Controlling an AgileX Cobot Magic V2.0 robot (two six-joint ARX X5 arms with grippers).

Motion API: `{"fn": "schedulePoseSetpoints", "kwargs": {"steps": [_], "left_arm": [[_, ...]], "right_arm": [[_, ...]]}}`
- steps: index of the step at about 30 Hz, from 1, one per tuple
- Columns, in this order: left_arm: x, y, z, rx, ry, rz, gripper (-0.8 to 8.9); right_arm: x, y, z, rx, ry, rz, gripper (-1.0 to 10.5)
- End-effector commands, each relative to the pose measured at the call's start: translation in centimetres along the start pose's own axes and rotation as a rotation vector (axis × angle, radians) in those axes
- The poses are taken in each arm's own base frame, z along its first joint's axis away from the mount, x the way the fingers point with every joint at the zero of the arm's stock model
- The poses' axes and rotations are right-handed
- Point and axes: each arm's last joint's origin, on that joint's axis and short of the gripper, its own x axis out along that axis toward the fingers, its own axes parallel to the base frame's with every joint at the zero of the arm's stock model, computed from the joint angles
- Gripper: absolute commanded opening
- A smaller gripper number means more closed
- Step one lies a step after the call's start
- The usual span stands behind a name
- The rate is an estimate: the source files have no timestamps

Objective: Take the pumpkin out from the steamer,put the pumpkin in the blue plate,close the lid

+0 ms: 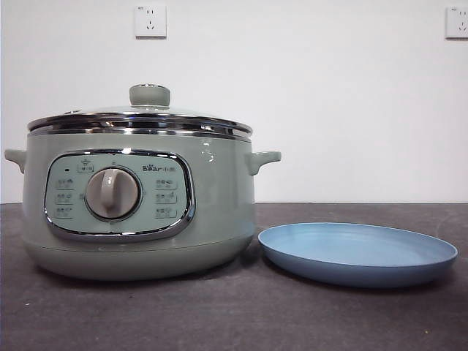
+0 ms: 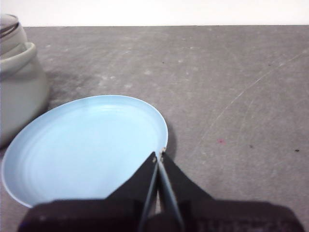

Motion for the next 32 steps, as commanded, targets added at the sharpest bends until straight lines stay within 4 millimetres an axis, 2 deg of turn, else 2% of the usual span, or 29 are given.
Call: {"fn": "schedulePoseSetpoints", "kwargs": {"steps": [1, 4, 6, 14, 18, 25, 32], "left_arm": [[0.1, 0.0, -0.5, -0.117, 0.014, -0.032, -0.03], [0.1, -0.3, -0.4, -0.286, 0.029, -0.104, -0.03], [0.1, -0.4, -0.4, -0.345, 0.042, -0.151, -0.03], [0.0, -0.8, 0.0, -0.351, 0.032, -0.271, -0.07], [-0.3, -0.9, 0.9, -0.348, 0.016, -0.294, -0.08], [-1.3, -1.2, 4.8, -0.341, -0.015, -0.295, -0.08], [-1.0, -1.7, 9.0, -0.310, 0.004, -0.302, -0.08]], "right_arm": [[0.1, 0.0, -0.3, 0.202, 0.006, 0.000, -0.2], [0.1, 0.0, -0.3, 0.395, 0.005, -0.002, -0.2], [0.1, 0.0, -0.3, 0.453, 0.005, -0.003, -0.2], [0.1, 0.0, -0.2, 0.475, 0.001, 0.000, -0.2], [-0.3, 0.0, 0.8, 0.504, -0.028, 0.008, -0.2], [-1.9, 0.3, 5.1, 0.491, -0.125, 0.034, -0.2], [-3.1, 0.5, 10.2, 0.408, -0.177, 0.041, -0.2]]}}
